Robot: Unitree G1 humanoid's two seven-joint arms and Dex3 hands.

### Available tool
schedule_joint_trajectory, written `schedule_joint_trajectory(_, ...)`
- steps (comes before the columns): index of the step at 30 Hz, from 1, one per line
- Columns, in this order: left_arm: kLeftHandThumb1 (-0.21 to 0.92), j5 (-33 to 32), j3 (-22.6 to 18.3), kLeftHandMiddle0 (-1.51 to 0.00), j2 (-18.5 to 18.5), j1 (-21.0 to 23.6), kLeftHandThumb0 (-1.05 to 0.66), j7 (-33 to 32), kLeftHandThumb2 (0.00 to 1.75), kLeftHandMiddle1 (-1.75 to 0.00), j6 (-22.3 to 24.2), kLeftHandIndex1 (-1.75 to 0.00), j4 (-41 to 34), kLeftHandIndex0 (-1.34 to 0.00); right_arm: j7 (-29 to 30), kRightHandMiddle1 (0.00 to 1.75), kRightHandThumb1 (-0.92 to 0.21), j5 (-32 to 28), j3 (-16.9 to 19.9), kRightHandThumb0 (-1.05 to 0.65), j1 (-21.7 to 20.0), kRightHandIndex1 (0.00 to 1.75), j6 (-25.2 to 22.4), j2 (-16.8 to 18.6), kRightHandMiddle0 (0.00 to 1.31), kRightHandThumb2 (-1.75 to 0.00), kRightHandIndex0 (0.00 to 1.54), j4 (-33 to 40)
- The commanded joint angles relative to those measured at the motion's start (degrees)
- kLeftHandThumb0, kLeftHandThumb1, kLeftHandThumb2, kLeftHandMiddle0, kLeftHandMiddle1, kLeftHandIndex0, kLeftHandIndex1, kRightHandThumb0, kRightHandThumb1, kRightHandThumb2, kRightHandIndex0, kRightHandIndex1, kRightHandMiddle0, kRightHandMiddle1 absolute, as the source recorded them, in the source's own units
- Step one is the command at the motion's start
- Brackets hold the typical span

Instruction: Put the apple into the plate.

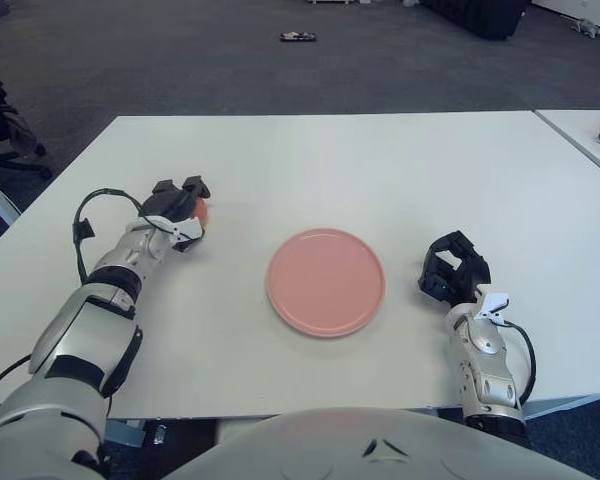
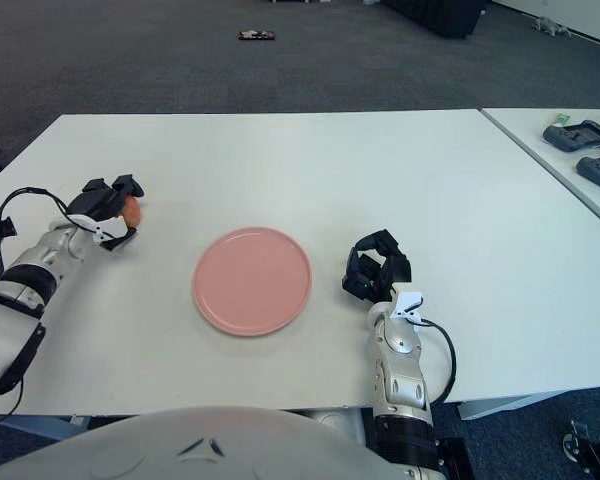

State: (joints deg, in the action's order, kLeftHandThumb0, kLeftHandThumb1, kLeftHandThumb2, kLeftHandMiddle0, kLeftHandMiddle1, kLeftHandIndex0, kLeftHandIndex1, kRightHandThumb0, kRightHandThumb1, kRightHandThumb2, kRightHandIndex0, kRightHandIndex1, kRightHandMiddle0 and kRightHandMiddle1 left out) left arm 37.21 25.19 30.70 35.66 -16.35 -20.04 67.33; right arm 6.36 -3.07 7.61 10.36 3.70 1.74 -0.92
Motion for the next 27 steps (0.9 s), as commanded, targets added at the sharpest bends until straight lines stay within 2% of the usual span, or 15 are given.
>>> schedule_joint_trajectory(1, 0.01, 2.1, 2.2, -0.83, -2.0, -1.9, -0.02, -0.8, 1.64, -1.71, 1.4, -1.74, 1.3, -0.61, 0.5, 1.75, -0.37, 0.2, 0.5, -0.46, 1.4, 1.75, -1.1, 0.2, 0.57, -1.26, 1.02, -1.2)
schedule_joint_trajectory(10, -0.04, 1.6, 2.4, -0.93, -2.7, -2.2, 0.0, -3.5, 1.68, -1.59, 3.2, -1.75, 1.5, -0.66, 0.5, 1.75, -0.34, -0.4, 0.6, -0.47, 1.3, 1.75, -0.3, 0.5, 0.59, -1.3, 1.05, -1.4)
schedule_joint_trajectory(23, -0.1, -0.3, 1.4, -0.98, -3.1, -2.6, 0.0, -3.2, 1.73, -1.57, 3.6, -1.75, 1.0, -0.7, 0.2, 1.75, -0.36, -1.4, 1.1, -0.46, 1.1, 1.75, -1.9, 0.4, 0.57, -1.27, 1.02, -1.1)
schedule_joint_trajectory(27, -0.11, -0.9, 1.0, -0.99, -3.2, -2.7, 0.0, -2.9, 1.74, -1.57, 3.6, -1.75, 0.9, -0.71, 0.2, 1.75, -0.37, -0.8, 1.0, -0.46, 1.1, 1.75, -0.2, 0.4, 0.57, -1.26, 1.02, -1.7)
